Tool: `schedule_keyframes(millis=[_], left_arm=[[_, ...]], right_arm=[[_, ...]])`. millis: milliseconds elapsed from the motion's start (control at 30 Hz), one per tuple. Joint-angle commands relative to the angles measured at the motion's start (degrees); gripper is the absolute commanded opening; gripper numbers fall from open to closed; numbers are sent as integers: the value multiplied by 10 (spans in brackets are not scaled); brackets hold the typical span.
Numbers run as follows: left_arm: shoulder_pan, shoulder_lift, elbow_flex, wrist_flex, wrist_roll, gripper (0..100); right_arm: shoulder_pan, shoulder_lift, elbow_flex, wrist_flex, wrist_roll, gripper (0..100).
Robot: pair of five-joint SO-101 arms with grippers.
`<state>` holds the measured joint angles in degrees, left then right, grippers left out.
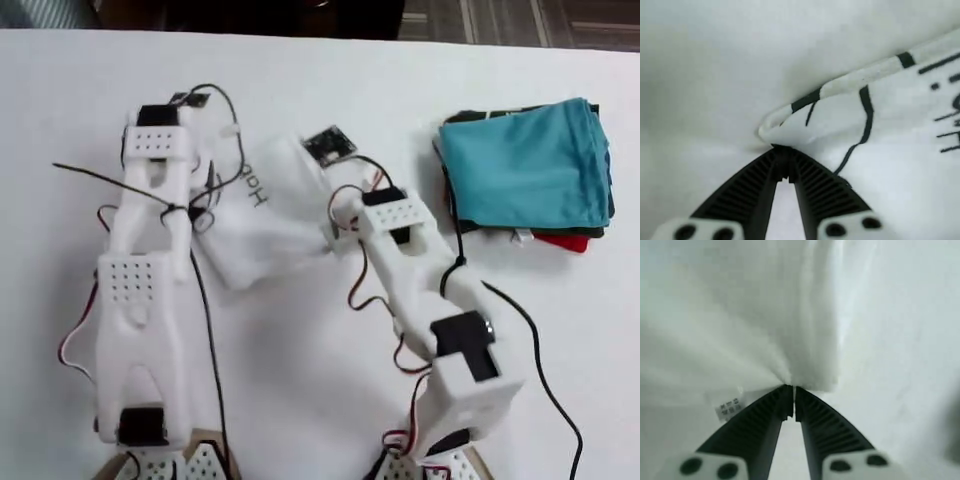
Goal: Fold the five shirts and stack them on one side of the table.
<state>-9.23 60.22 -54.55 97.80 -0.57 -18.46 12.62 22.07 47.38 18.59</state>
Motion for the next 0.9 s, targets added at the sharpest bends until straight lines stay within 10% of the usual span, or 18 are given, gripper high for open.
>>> schedule_keyframes(millis=[0, 567, 733, 867], left_arm=[[-13, 16, -1, -6, 1, 26], [-9, -193, 51, 46, -18, 26], [21, -370, 278, 25, -20, 27], [60, -544, 572, -155, -19, 26]], right_arm=[[29, 12, -2, -1, 0, 20], [37, -187, -39, 34, -45, 20], [36, -82, -184, 45, -91, 20], [25, 52, -360, 102, -135, 20]])
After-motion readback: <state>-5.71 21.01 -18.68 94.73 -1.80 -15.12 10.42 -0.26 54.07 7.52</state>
